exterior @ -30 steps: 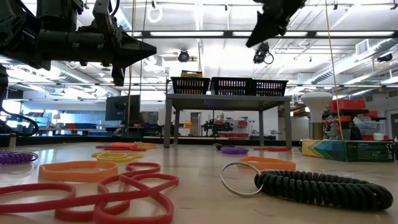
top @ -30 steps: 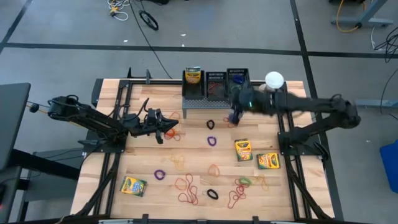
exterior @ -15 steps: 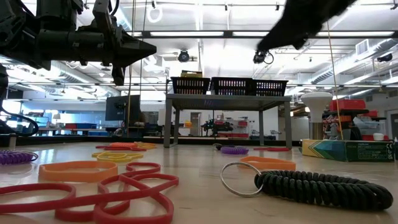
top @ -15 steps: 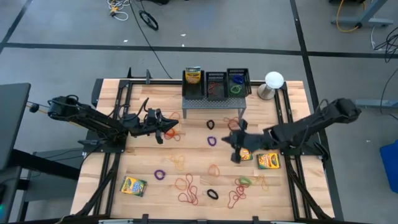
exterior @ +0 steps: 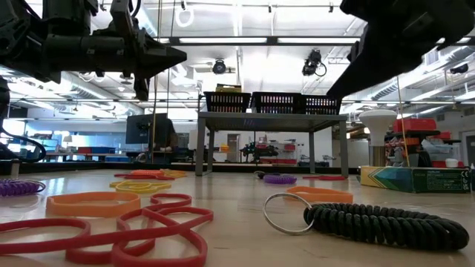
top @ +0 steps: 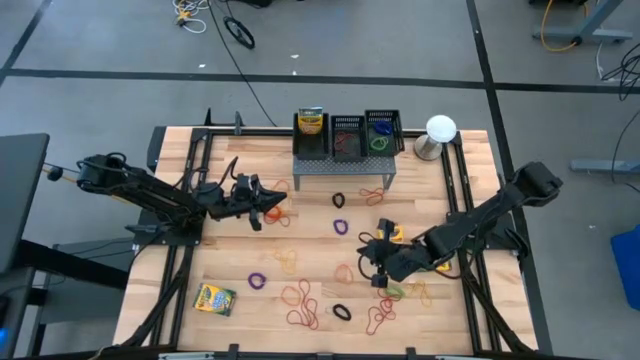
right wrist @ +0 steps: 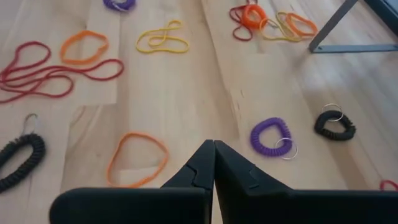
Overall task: Sort rubber bands into baskets
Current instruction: Put the red rubber band into the middle black basket on the shelf
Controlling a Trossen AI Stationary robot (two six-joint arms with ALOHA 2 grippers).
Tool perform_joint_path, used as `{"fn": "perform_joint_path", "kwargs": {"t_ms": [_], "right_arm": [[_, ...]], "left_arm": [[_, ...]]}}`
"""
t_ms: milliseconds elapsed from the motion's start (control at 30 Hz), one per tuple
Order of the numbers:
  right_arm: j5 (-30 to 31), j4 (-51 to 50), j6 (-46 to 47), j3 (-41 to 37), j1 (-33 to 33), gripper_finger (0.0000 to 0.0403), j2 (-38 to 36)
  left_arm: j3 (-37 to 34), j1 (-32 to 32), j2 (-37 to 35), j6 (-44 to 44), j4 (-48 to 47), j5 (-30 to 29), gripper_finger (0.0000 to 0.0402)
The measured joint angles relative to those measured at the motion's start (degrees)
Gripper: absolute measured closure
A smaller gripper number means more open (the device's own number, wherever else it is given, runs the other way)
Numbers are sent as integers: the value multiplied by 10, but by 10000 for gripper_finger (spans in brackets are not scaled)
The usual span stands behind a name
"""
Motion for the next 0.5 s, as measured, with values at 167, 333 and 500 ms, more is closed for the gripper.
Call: {"fn": "perform_joint_path", "kwargs": {"t_ms": [167,333,500], "right_arm": [[-7,13,-6,0,-3,390,3],[-14,16,-11,0,-2,390,3],[-14,14,-21,3,-2,390,3]], "left_arm": [[6,-1,0,5,1,3,383],[8,0,0,15,1,0,383],[8,0,0,39,-2,-1,383]]}}
